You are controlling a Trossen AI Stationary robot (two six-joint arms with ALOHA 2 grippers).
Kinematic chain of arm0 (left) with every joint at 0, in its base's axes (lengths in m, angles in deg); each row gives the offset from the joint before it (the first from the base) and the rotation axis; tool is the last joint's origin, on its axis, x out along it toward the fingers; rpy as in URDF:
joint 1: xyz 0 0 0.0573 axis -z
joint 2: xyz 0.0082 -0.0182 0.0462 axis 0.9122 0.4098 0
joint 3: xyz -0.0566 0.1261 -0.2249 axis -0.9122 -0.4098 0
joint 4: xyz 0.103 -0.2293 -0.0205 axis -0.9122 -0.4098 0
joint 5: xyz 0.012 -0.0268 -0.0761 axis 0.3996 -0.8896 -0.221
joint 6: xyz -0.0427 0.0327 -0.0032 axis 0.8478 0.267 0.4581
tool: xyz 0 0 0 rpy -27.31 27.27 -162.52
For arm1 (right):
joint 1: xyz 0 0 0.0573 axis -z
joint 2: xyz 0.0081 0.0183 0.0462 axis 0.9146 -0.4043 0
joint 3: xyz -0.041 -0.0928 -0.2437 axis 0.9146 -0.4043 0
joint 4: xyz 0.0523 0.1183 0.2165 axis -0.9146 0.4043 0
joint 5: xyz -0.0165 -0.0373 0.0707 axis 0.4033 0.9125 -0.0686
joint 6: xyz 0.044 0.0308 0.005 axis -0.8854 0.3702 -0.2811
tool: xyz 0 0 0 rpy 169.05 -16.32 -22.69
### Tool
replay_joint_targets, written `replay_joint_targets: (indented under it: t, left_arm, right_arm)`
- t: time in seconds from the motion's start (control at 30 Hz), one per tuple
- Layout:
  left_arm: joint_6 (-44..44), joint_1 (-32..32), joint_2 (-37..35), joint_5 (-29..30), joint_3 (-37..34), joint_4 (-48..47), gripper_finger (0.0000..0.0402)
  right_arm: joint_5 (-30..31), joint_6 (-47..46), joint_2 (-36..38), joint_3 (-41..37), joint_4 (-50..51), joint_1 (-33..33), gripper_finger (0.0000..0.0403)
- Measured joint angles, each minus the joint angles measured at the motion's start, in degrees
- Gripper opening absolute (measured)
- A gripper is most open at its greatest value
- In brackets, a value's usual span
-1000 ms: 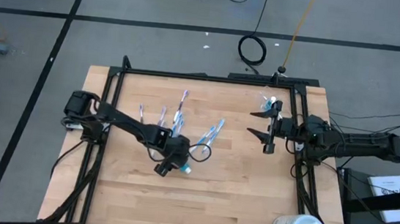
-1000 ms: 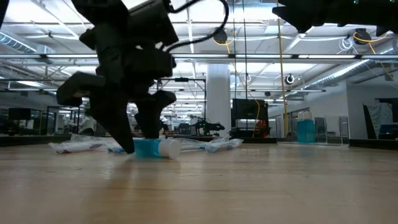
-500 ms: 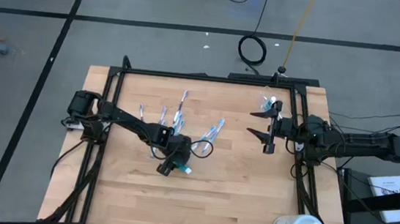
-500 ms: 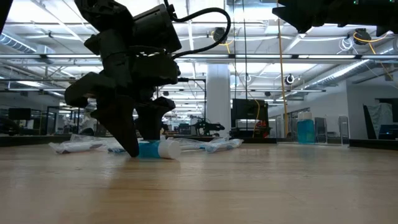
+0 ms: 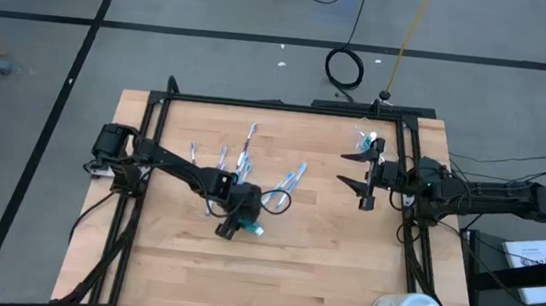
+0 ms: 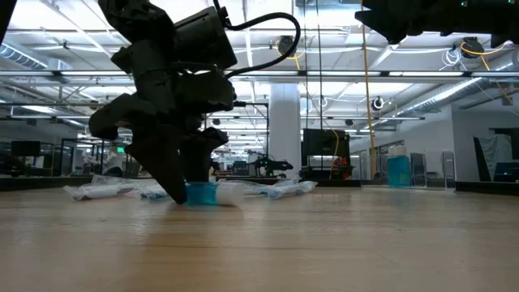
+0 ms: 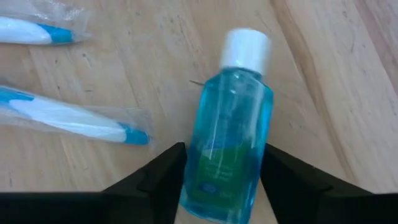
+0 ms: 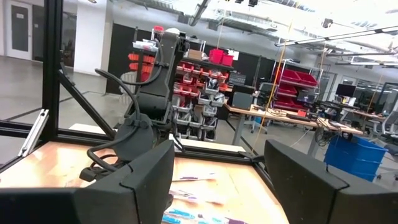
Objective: Pick & Place toothbrushing station
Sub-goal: Put the blue mouthwash into the middle of the transparent organizer
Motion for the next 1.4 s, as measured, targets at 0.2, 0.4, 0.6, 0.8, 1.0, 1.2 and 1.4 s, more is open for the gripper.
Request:
replay_joint_targets:
  t: [0.2,0.4,0.6,0.8,1.0,1.2,1.4]
  left_arm:
    - [0.0,0.0,0.0,0.0,0.0,0.4,0.0141]
    - [1.3,0.0,-0.5,0.0,-0.1,0.1,0.0165]
    - [0.4,-0.5,-4.4,2.3,-0.5,-2.2,0.0156]
    - [1.8,-4.6,-9.2,-1.1,-0.2,-0.9,0.014]
    - [0.1,-9.3,-10.9,-10.8,-1.4,7.2,0.0142]
    - [-0.4,-15.3,-10.8,-18.2,-7.1,29.2,0.014]
    - [3.9,-19.9,-10.3,-18.4,-11.3,63.2,0.0144]
  right_arm:
    - [0.0,0.0,0.0,0.0,-0.5,0.0,0.0242]
    - [0.0,0.0,0.0,0.0,-0.5,0.0,0.0242]
    - [0.0,0.0,0.0,0.0,-0.5,0.0,0.0242]
    - [0.0,0.0,0.0,0.0,-0.5,0.0,0.0242]
    - [0.0,0.0,0.0,0.0,-0.6,0.0,0.0242]
    - [0.0,0.0,0.0,0.0,-0.7,0.0,0.0242]
    - [6.3,0.0,0.0,0.0,-0.9,0.0,0.0242]
